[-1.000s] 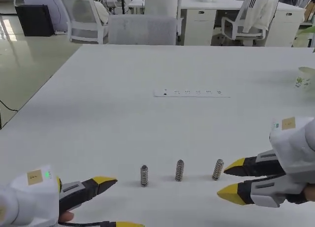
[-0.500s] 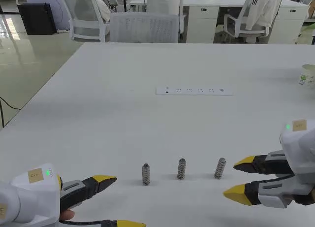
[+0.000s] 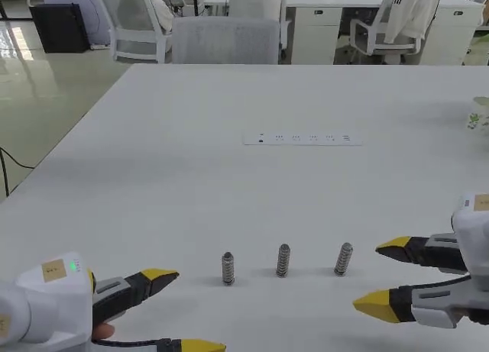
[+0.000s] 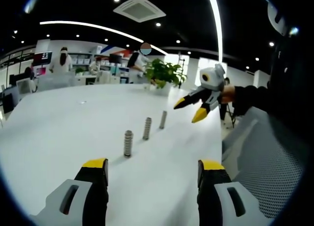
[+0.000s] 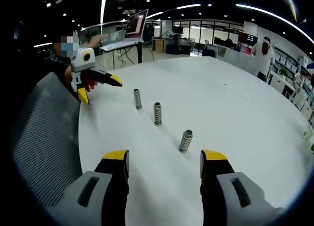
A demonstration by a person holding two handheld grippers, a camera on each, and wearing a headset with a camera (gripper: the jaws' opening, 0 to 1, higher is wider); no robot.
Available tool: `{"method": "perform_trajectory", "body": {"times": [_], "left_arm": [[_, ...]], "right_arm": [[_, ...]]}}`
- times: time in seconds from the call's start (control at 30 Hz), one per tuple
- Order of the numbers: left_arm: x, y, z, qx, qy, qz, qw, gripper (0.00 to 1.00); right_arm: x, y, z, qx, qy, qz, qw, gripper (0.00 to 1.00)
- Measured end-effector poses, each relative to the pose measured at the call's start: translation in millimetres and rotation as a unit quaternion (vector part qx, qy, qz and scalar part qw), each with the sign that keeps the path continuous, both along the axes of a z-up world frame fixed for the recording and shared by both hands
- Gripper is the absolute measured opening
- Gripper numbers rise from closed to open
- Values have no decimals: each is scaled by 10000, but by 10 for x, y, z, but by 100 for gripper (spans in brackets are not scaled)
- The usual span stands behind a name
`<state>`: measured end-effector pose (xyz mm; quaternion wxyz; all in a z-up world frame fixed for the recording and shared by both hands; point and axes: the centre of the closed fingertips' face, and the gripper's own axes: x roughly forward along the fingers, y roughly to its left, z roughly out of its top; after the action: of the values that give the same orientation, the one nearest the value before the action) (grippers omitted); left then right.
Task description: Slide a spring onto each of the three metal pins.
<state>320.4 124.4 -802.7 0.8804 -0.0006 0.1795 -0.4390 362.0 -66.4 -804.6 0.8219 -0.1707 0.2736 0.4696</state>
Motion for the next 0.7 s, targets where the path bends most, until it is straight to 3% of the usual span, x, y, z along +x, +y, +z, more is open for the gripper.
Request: {"method": "perform_trajectory", "body": {"times": [0.33,0.7], "left_arm": [[10,14,-29,23,47,54,10000,73],[33,70,-46,-3,86,196,9998,75]], "right_arm": [[23,-79,-57,184,5,-235,9996,72],[-14,-66,-72,318,5,-291,9991,78]]}}
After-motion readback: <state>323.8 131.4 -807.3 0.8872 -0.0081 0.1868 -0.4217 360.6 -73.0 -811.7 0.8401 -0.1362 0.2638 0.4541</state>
